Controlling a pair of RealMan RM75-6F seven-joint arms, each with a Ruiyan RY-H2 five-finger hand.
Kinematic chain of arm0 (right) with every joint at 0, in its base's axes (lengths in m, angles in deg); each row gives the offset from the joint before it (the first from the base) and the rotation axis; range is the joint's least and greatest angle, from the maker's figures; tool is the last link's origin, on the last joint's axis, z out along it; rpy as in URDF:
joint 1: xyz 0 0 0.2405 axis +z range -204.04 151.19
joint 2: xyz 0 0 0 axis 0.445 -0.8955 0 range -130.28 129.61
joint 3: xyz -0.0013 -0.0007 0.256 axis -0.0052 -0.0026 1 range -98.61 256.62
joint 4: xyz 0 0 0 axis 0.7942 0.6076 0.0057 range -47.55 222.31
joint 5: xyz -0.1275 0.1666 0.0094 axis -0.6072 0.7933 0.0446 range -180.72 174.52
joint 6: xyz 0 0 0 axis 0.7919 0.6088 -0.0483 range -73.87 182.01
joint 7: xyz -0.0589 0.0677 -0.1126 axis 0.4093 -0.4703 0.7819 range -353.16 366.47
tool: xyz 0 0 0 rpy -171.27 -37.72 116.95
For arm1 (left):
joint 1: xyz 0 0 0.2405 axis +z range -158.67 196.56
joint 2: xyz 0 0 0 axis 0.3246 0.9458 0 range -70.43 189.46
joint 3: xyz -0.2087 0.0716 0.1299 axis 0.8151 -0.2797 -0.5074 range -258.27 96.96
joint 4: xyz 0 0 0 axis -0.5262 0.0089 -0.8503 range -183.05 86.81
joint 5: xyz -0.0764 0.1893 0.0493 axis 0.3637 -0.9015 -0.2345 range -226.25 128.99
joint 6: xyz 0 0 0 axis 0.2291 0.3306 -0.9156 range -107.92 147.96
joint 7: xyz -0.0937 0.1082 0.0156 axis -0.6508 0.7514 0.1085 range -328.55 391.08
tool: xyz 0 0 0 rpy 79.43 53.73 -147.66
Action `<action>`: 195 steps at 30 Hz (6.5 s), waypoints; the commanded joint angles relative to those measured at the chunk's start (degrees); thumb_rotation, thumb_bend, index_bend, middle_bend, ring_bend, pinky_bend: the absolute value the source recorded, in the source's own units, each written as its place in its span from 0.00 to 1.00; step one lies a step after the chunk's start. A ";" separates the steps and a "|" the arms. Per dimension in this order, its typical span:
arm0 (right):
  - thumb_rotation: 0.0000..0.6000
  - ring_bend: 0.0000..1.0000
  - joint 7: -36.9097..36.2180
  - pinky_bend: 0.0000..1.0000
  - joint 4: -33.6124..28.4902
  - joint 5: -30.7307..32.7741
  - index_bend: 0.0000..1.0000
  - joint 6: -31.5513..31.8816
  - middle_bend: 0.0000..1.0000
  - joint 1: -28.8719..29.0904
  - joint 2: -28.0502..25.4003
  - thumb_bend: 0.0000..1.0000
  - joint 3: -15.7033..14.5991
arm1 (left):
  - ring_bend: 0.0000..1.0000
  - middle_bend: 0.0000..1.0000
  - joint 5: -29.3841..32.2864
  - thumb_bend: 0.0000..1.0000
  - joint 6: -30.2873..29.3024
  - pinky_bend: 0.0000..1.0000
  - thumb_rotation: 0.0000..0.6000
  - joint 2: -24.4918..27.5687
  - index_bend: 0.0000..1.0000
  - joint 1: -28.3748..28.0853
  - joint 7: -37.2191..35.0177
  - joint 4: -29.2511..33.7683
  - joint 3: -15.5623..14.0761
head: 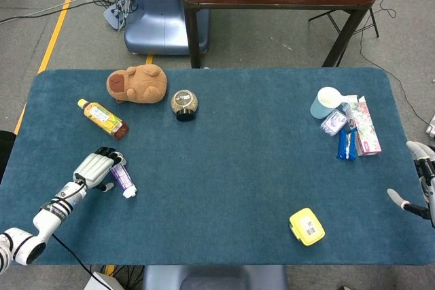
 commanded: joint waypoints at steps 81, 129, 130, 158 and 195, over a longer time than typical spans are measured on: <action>1.00 0.16 -3.18 0.15 1.50 -3.14 0.14 2.14 0.19 -1.85 1.01 0.04 -1.16 | 0.15 0.24 9.09 0.27 -14.85 0.00 1.00 0.14 0.28 10.57 13.08 13.64 -0.95; 1.00 0.16 -3.40 0.15 1.33 -2.76 0.14 2.81 0.19 -3.15 0.70 0.04 -1.54 | 0.18 0.32 7.50 0.27 -18.23 0.00 1.00 -7.42 0.36 14.18 13.81 6.02 0.61; 1.00 0.16 -3.45 0.15 1.37 -2.73 0.14 2.82 0.19 -3.19 0.73 0.04 -1.56 | 0.18 0.33 7.56 0.27 -17.97 0.00 1.00 -7.46 0.36 14.10 13.87 5.86 0.65; 1.00 0.16 -1.81 0.15 -1.55 -4.90 0.14 -0.63 0.19 -0.29 -1.47 0.04 -1.00 | 0.48 0.66 0.87 0.45 -16.76 0.28 1.00 -4.79 0.55 10.61 -4.76 3.56 2.84; 0.70 0.04 7.09 0.12 -3.55 -4.24 0.28 -34.65 0.14 36.35 12.57 0.15 10.15 | 0.60 0.73 3.16 0.50 -1.11 0.50 1.00 1.35 0.57 -8.19 -21.58 16.13 11.99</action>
